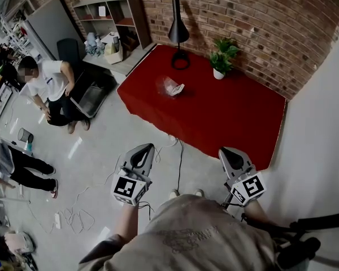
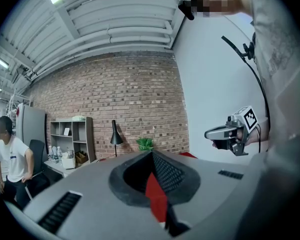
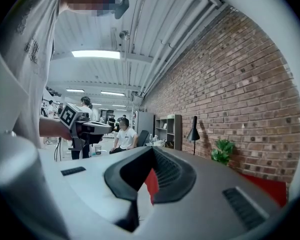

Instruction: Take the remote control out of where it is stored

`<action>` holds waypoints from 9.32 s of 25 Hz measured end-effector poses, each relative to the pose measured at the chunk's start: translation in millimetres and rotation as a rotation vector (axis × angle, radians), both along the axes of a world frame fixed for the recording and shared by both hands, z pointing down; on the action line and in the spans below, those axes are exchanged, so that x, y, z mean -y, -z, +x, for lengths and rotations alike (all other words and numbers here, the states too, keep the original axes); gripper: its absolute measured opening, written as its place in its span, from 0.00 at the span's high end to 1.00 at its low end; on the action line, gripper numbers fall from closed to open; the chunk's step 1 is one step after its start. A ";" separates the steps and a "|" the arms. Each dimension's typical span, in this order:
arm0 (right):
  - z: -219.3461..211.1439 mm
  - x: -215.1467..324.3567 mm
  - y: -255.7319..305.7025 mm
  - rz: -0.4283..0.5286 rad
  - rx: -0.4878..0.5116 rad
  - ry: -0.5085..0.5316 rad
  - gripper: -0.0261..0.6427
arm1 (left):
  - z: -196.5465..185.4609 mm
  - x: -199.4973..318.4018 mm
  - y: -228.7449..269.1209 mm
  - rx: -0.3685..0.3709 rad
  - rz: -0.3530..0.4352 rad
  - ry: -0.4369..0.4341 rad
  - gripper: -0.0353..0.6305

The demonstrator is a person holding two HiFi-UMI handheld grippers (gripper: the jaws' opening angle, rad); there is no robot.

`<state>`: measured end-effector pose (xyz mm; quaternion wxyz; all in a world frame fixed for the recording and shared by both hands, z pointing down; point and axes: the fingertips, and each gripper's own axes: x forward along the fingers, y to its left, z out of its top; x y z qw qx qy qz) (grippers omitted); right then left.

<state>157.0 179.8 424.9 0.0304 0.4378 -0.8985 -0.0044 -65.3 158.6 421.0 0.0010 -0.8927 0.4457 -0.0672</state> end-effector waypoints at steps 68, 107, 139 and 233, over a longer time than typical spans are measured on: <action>0.4 187.0 -10.9 0.074 -0.109 0.053 0.94 | 9.3 185.4 15.7 -0.049 0.191 0.060 0.94; -170.6 399.5 24.6 0.132 -0.153 -0.084 0.94 | -161.5 397.8 8.1 -0.101 0.193 -0.013 0.94; -129.1 428.7 25.1 0.114 -0.084 0.005 0.94 | -119.7 410.3 25.4 -0.032 0.186 0.067 0.94; -127.3 473.0 -355.1 -1.303 0.333 -0.251 0.71 | -55.4 395.9 -28.8 -0.037 -0.006 0.071 0.94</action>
